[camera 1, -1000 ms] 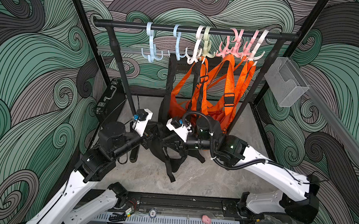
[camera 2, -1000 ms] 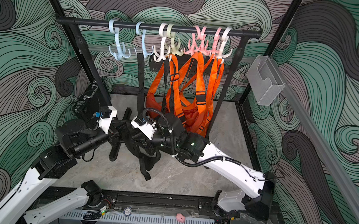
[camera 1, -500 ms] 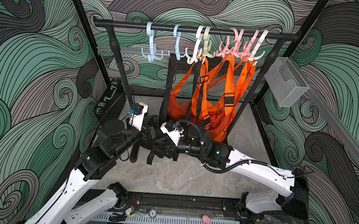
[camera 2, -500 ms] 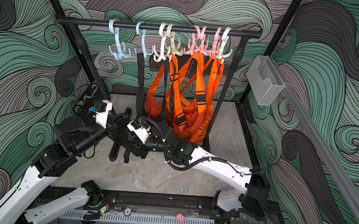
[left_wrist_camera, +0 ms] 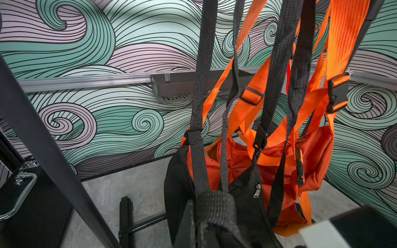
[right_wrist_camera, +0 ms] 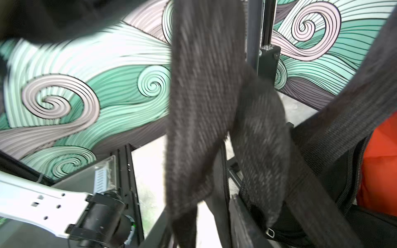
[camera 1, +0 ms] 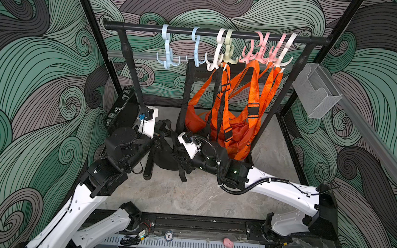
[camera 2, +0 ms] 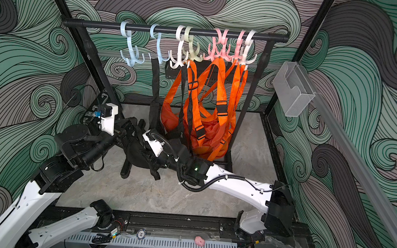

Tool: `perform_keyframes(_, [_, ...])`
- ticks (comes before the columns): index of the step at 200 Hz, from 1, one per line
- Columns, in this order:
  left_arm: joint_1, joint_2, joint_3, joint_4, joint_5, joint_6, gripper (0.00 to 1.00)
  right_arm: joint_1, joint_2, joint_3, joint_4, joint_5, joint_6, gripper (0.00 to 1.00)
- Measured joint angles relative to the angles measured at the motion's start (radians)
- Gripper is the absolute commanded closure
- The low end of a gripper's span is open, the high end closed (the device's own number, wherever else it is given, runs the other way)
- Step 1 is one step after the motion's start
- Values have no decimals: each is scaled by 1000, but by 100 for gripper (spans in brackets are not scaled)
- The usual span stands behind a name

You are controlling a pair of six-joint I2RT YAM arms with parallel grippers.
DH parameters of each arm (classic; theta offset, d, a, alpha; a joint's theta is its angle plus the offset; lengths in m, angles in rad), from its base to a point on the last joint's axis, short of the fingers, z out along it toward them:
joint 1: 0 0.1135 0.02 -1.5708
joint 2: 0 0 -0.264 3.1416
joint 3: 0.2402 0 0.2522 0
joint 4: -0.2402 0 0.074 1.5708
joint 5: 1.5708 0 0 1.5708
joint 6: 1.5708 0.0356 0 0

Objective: Hang the bag on a hook
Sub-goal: Pick up the bag from the center of the board.

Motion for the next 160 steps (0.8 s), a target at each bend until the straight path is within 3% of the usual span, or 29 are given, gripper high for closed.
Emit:
perform_keyframes(12, [0,0,0,-4,-4,0,100,0,15,-8,5,3,6,71])
perform_keyframes(26, [0,1,0,-9,-11,0,100,0,26,-23,8,11,9,91])
perform_keyframes(37, [0,1,0,-14,-19,0,100,0,27,-38,8,26,10,100])
perform_keyframes(64, [0,0,10,-37,-87,15,100,3,-12,-73,-8,76,-22,100])
perform_keyframes(91, [0,10,39,-60,-252,51,100,-23,-120,-34,-86,82,-82,100])
perform_keyframes(125, [2,55,106,-47,-423,96,100,-109,-111,319,-221,10,-157,100])
perform_keyframes(160, [7,146,235,11,-473,136,100,-153,132,907,-445,-93,-236,100])
